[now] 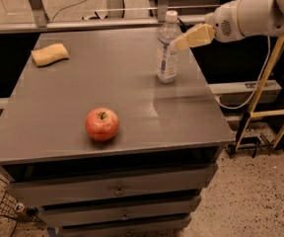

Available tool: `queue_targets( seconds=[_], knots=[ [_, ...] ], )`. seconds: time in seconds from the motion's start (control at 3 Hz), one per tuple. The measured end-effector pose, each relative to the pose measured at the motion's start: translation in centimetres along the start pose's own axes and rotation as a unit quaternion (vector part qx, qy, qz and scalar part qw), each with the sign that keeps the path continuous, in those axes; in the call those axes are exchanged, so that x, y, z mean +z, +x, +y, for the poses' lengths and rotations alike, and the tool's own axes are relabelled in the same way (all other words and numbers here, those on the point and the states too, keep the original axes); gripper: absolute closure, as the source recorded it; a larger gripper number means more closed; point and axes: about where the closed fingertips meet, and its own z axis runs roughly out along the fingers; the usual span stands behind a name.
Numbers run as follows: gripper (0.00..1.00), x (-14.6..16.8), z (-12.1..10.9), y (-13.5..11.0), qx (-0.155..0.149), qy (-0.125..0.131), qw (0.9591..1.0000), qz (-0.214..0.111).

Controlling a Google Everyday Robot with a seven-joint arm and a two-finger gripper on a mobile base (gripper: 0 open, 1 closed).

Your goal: Knock blue plastic bottle over

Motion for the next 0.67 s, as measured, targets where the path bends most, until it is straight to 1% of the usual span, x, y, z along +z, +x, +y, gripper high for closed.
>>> queue_targets(
  seconds=[0.33, 0.67],
  knots=[
    [0.00, 1.51, 0.49, -0.71, 0.003, -0.005, 1.0000, -0.005],
    [0.00, 2.25, 1.29, -1.34, 0.001, -0.011, 0.9999, -0.010]
  ],
)
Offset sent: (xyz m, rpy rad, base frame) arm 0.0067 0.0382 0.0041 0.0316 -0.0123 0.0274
